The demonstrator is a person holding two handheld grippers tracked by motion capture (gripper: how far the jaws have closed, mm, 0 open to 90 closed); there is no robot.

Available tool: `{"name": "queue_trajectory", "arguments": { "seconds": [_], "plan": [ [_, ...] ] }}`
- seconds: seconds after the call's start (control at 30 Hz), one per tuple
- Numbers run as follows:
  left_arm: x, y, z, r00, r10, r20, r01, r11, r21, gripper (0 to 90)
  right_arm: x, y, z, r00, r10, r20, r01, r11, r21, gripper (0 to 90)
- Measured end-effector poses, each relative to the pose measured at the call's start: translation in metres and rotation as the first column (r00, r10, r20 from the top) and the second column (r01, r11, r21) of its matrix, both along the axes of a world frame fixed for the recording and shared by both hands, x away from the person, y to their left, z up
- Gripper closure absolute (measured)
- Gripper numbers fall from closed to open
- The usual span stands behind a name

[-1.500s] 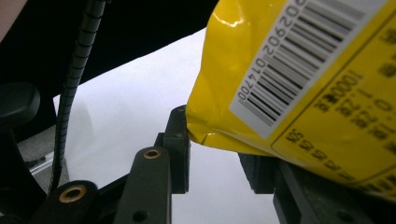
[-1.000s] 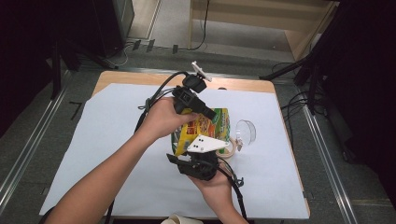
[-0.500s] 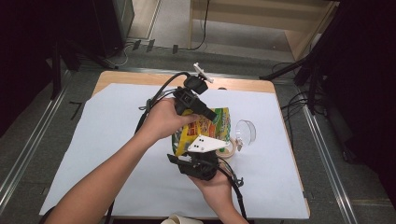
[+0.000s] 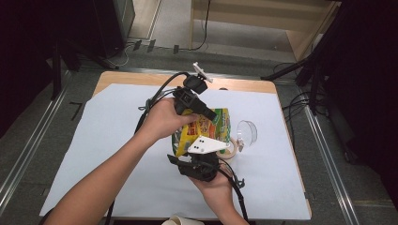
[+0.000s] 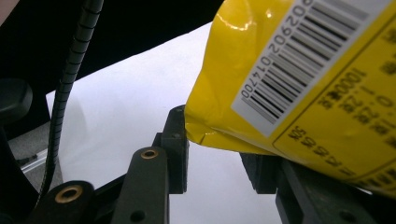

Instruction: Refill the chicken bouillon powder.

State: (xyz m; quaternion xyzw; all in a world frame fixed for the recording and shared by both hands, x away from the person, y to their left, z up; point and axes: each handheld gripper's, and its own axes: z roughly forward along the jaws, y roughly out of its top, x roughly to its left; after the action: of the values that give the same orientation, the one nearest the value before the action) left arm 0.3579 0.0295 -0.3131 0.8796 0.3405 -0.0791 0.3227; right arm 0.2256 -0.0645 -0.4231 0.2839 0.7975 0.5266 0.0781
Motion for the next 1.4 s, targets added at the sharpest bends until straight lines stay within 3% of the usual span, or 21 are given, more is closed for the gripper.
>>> {"name": "queue_trajectory", "arguments": {
  "seconds": [0.43,1.03,1.4],
  "plan": [
    [-0.0039,-0.0008,0.0012,0.9999,-0.006,0.011,0.006,1.0000,0.000,82.6,-0.0010,0.0014,-0.0028,1.0000,0.004,-0.009,-0.003,0.9999,0.016,67.4],
    [0.0001,0.0004,-0.0009,0.9999,0.003,-0.013,-0.003,1.0000,-0.002,82.7,-0.0005,0.0005,0.0021,0.9998,0.013,-0.015,-0.013,0.9999,0.000,67.2],
    [-0.0012,-0.0031,0.0016,1.0000,-0.001,0.001,0.001,0.9999,-0.013,82.1,-0.0005,-0.0010,0.0005,0.9999,0.005,-0.011,-0.004,0.9997,0.024,65.3]
  ]
}}
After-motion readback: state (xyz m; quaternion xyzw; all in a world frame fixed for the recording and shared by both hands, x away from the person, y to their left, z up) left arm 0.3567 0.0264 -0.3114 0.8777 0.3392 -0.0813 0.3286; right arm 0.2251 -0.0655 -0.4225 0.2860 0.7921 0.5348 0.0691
